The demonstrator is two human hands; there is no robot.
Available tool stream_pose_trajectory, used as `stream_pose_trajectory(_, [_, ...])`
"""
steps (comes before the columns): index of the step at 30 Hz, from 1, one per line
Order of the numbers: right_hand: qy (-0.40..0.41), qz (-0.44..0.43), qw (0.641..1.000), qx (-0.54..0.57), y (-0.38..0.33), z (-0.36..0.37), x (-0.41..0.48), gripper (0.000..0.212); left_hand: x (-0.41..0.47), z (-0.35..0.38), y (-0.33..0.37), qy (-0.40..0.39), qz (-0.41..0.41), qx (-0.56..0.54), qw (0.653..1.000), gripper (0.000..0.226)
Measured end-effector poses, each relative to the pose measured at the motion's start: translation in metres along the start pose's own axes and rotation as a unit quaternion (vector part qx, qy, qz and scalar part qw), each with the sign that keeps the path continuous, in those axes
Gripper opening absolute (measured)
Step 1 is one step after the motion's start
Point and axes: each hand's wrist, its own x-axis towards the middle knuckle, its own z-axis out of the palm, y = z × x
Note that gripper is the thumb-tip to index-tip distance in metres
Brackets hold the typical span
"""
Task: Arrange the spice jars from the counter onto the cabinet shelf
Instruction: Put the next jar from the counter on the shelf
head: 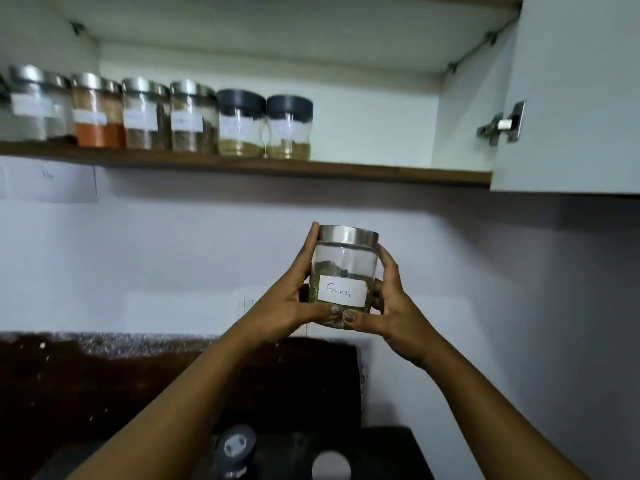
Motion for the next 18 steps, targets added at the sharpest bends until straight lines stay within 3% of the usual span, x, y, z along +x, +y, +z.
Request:
stream_pose_trajectory(4, [0.03, -0.05, 0.998, 0.011, -0.031, -0.025, 0.035, 0.088, 0.042, -0.01, 0.026, 0.042, 0.051, 0.01, 0.998, 0.094])
stream_pose_trajectory(11, [0.048, -0.153, 0.987, 0.015, -0.081, -0.057, 0.104, 0.093, 0.115, -0.042, 0.06, 0.118, 0.115, -0.045, 0.985, 0.095])
stream_pose_trajectory(18, [0.102, -0.183, 0.974, -0.084, -0.104, -0.083, 0.167, 0.088, 0.183, -0.067, 0.076, 0.182, 0.135, 0.019, 0.974, 0.068])
